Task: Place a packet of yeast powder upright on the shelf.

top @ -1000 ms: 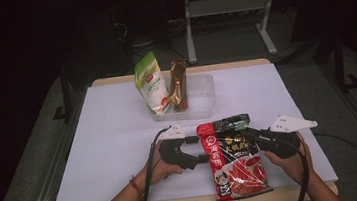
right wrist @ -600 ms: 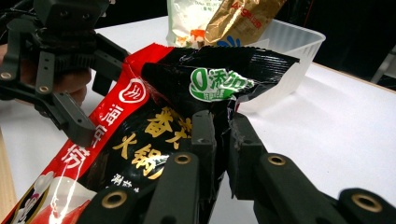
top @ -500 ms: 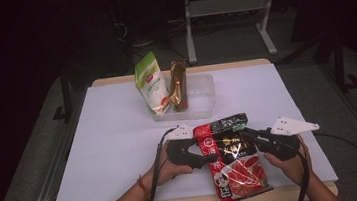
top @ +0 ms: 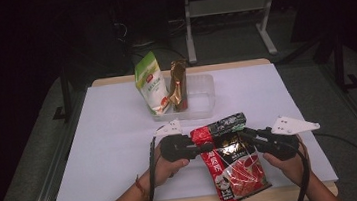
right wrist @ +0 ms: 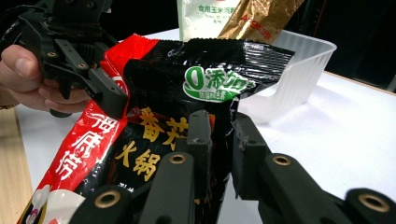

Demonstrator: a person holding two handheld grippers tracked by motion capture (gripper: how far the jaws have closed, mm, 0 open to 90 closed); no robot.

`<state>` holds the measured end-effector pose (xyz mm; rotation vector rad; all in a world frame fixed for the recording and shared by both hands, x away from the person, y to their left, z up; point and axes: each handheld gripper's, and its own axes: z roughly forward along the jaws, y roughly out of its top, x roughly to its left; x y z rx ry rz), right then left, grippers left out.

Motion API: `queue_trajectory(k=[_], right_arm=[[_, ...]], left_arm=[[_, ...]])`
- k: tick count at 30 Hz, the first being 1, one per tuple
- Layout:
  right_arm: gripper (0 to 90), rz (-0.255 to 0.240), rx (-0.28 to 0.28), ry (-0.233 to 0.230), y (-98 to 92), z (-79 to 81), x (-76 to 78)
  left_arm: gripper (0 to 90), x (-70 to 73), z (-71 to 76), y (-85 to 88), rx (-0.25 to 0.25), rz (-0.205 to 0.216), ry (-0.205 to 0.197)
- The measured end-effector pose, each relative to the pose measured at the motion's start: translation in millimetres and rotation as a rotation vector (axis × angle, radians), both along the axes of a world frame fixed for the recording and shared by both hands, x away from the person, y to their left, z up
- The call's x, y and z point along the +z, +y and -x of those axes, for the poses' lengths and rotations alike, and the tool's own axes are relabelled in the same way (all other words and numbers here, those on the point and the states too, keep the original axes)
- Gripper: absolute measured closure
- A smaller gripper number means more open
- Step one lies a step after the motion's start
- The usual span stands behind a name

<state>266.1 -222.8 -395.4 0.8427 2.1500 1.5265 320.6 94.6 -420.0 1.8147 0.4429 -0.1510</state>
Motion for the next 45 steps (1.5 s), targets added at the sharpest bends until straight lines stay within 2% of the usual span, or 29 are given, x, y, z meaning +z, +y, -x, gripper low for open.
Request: queue_trajectory(k=[8, 14, 16, 19, 22, 25, 29, 33, 35, 38, 42, 45], right_arm=[[72.8, 0.003, 0.018, 0.004, -2.0, 0.0, 1.0], [49.6, 0.034, 0.057, 0.058, -0.2, -4.3, -2.6], [42.8, 0.036, 0.060, 0.086, -0.4, -6.8, -4.4], [34.6, 0.024, 0.096, 0.176, -1.9, -13.7, -9.7], [31.0, 0.009, 0.145, 0.242, -2.1, -19.3, -14.7], [30.3, 0.018, 0.203, 0.290, 0.6, -22.4, -16.5], [32.1, 0.056, 0.281, 0.310, 7.3, -21.7, -16.1], [47.8, 0.057, 0.341, 0.310, 10.8, -19.5, -12.6], [53.8, 0.052, 0.351, 0.312, 10.8, -18.6, -10.2], [61.9, 0.007, 0.372, 0.332, 6.3, -20.2, -10.3], [70.4, -0.009, 0.394, 0.334, 4.2, -19.3, -9.3], [72.7, -0.007, 0.393, 0.336, 4.5, -20.4, -9.6]], left_arm=[[72.1, 4.1, 4.0, 0.1, -0.002, 0.008, -0.019], [72.9, 5.5, 5.9, 0.0, -0.009, 0.019, -0.031], [72.9, 5.7, 6.1, 0.0, -0.010, 0.020, -0.035], [72.8, 6.8, 7.3, -0.3, -0.014, 0.020, -0.048], [72.8, 8.4, 8.8, -0.9, -0.019, 0.021, -0.063], [72.9, 10.2, 10.0, -1.6, -0.025, 0.023, -0.071], [72.9, 15.0, 12.0, -3.6, -0.038, 0.029, -0.086], [72.8, 18.5, 11.9, -7.5, -0.048, 0.041, -0.081], [72.6, 18.0, 10.9, -7.2, -0.048, 0.048, -0.074], [71.7, 18.2, 11.0, -7.2, -0.050, 0.046, -0.080], [67.3, 16.6, 7.8, -6.4, -0.051, 0.041, -0.074], [65.3, 14.2, 5.1, -5.3, -0.036, 0.026, -0.073]])
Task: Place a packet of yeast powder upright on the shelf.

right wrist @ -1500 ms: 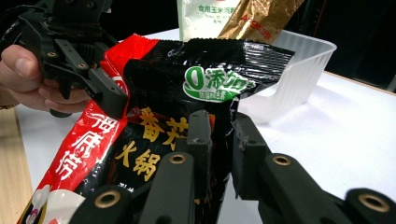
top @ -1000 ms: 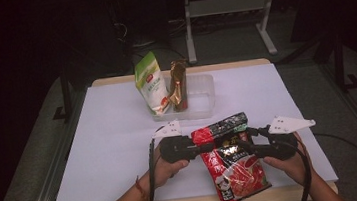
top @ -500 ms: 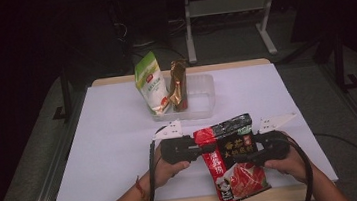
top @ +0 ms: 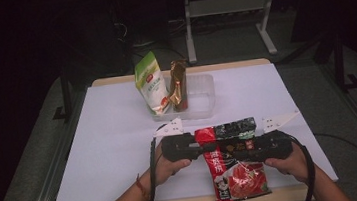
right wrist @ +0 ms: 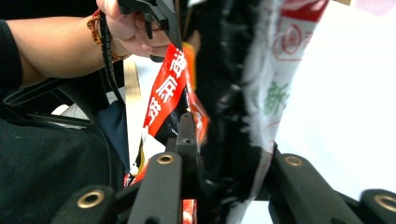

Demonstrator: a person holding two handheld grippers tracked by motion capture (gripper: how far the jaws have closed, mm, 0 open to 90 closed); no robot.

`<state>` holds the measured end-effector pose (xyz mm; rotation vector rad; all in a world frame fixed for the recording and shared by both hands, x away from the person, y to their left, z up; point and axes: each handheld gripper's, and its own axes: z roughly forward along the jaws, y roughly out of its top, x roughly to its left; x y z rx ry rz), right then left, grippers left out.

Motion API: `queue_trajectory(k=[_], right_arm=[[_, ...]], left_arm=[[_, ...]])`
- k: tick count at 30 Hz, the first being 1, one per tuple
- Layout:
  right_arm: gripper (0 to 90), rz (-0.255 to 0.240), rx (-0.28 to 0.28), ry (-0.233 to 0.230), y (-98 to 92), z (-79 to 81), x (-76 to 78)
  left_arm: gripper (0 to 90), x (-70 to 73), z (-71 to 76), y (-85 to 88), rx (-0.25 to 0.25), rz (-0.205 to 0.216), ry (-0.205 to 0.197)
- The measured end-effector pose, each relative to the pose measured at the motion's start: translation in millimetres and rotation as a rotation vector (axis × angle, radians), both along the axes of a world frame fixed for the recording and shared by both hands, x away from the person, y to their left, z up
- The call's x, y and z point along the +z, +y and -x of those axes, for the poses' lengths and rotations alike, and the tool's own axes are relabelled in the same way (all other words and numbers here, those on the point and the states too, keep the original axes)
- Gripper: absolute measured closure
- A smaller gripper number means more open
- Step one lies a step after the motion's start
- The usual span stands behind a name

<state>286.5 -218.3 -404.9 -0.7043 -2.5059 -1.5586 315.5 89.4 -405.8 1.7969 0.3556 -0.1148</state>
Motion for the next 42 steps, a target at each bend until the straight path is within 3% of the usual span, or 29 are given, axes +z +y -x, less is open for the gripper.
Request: queue_trajectory(k=[10, 13, 15, 20, 25, 29, 34, 38, 42], right_arm=[[75.2, -0.021, -0.008, 0.016, -1.7, -1.2, -2.9], [75.0, -0.022, -0.014, 0.023, -2.6, -1.8, -3.9], [74.6, -0.024, -0.022, 0.029, -3.1, -3.0, -5.4], [74.4, -0.018, -0.024, 0.011, -2.2, -1.9, -5.2], [74.0, -0.014, -0.021, -0.010, 0.0, -0.5, -3.9], [73.1, -0.009, -0.029, -0.014, 1.3, -1.0, -4.4], [69.1, 0.002, -0.047, -0.018, 2.7, -1.6, -6.2], [54.4, 0.045, -0.071, -0.015, 6.0, -2.8, -9.2], [45.7, 0.052, -0.074, -0.026, 6.2, -2.5, -8.6]], left_arm=[[52.3, -4.2, -3.3, 3.2, 0.013, -0.026, 0.004], [51.0, -4.5, -3.5, 3.5, 0.022, -0.036, -0.003], [57.6, -6.3, -2.9, 3.0, 0.004, -0.040, -0.012], [48.2, -12.1, -1.2, -6.6, -0.002, -0.065, 0.004], [48.8, -12.6, -0.7, -12.9, -0.005, -0.070, 0.002], [49.0, -13.6, -5.1, -16.5, -0.001, -0.068, 0.028], [56.4, -14.3, -7.1, -14.3, 0.000, -0.041, 0.049], [68.2, -11.9, -5.4, -12.0, -0.006, -0.009, 0.051], [71.5, -10.4, -3.3, -10.0, -0.004, 0.008, 0.052]])
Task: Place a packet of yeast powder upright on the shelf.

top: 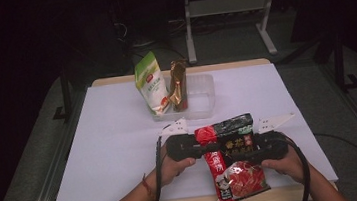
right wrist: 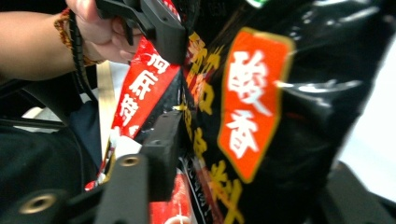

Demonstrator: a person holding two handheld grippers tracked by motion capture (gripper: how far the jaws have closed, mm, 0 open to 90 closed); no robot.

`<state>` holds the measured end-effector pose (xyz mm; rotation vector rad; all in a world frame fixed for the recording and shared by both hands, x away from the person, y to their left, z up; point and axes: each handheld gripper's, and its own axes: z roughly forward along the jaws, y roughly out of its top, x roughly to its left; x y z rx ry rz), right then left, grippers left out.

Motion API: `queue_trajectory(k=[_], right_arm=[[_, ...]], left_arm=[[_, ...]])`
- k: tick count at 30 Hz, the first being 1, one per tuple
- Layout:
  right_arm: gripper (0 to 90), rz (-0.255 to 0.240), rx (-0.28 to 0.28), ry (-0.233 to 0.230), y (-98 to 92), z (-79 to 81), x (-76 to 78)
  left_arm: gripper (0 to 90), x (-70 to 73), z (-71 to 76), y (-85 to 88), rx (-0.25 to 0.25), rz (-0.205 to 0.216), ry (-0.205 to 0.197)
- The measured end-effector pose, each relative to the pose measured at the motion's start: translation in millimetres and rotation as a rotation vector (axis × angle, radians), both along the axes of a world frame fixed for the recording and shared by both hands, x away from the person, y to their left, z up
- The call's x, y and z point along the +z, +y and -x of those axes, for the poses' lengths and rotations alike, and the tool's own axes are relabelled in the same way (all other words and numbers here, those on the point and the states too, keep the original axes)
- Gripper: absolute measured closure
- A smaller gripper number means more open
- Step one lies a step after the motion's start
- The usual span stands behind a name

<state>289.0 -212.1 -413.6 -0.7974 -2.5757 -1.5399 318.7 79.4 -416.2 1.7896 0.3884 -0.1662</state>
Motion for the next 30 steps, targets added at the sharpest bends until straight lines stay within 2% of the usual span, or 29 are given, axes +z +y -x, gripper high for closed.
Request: queue_trajectory(k=[3, 6, 11, 15, 17, 20, 24, 26, 28, 30], right_arm=[[37.3, 0.001, -0.009, -0.002, -5.3, 0.6, 0.4], [40.7, -0.033, -0.030, -0.012, -18.4, 2.4, 3.8], [39.2, -0.089, -0.078, -0.044, -38.3, 3.7, 12.0], [35.1, -0.089, -0.088, -0.047, -43.4, 3.4, 11.8], [35.2, -0.088, -0.092, -0.056, -45.4, 3.4, 12.2], [36.7, -0.120, -0.130, -0.076, -51.6, 4.3, 14.3], [36.3, -0.123, -0.235, -0.133, -60.4, 4.8, 16.2], [35.9, -0.111, -0.289, -0.161, -63.3, 5.1, 15.9], [35.7, -0.070, -0.359, -0.194, -65.5, 4.7, 14.4], [35.4, -0.019, -0.418, -0.221, -66.4, 3.8, 12.5]], left_arm=[[74.6, 2.2, -0.6, 3.2, -0.002, 0.044, 0.026], [76.7, 8.0, -0.9, 7.2, -0.009, 0.076, 0.032], [78.5, 17.8, -0.3, 16.0, 0.012, 0.120, 0.033], [79.0, 25.4, 5.3, 18.1, 0.027, 0.104, -0.015], [79.1, 28.9, 7.0, 19.9, 0.056, 0.100, -0.030], [79.3, 34.1, 8.7, 24.3, 0.090, 0.091, -0.061], [79.8, 39.0, 9.2, 32.1, 0.133, 0.081, -0.102], [80.0, 43.5, 12.3, 35.5, 0.155, 0.069, -0.148], [80.1, 47.3, 13.3, 38.7, 0.179, 0.049, -0.175], [80.2, 49.0, 13.0, 43.5, 0.202, 0.051, -0.182]])
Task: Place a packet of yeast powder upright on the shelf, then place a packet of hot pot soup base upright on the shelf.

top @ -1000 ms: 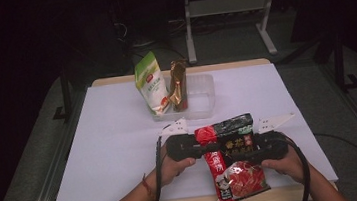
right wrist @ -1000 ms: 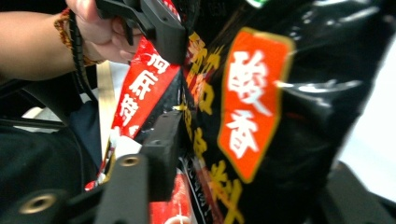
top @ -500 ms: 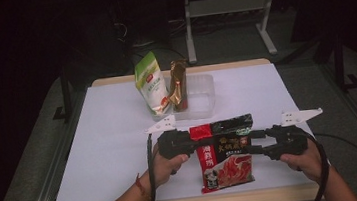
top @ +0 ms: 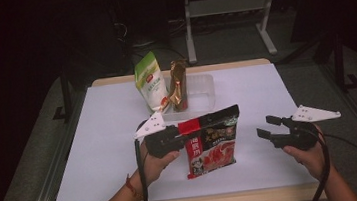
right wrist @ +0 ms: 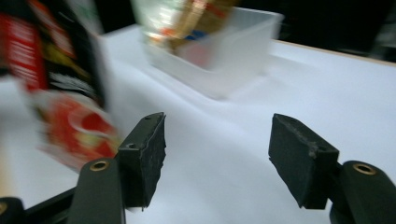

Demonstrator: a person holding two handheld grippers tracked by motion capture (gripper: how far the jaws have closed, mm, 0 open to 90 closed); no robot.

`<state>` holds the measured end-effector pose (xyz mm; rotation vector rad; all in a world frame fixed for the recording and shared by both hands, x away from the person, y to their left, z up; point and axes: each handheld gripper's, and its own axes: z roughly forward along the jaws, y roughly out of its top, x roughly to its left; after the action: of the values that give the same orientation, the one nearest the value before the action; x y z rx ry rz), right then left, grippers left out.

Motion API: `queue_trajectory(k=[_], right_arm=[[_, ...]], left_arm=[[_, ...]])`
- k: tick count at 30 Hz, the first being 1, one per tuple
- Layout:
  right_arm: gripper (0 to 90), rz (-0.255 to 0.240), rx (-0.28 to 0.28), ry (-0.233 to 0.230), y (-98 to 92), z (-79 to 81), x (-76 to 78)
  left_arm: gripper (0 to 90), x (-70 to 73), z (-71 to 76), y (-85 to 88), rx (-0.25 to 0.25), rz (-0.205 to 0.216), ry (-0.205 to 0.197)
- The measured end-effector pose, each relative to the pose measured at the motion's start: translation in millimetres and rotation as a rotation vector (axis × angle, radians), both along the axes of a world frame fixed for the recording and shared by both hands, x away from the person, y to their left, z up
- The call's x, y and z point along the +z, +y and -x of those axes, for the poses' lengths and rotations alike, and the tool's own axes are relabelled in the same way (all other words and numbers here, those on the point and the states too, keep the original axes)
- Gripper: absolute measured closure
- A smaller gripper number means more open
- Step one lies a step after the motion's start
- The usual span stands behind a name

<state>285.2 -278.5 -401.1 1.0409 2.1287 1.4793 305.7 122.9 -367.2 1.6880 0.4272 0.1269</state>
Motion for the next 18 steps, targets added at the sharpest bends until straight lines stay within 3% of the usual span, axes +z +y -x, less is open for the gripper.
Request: queue_trajectory(k=[6, 12, 18], right_arm=[[34.3, 0.015, -0.068, 0.006, -2.0, -4.5, -5.4], [33.1, 0.051, -0.064, 0.014, 2.3, -6.1, -10.3], [32.5, 0.065, -0.060, 0.017, 5.8, -6.6, -12.1]], left_arm=[[80.4, 6.3, -0.7, 11.7, 0.073, 0.003, -0.026], [80.4, 12.6, 0.3, 18.0, 0.118, -0.001, -0.060], [80.3, 16.3, -1.4, 24.5, 0.176, 0.012, -0.053]])
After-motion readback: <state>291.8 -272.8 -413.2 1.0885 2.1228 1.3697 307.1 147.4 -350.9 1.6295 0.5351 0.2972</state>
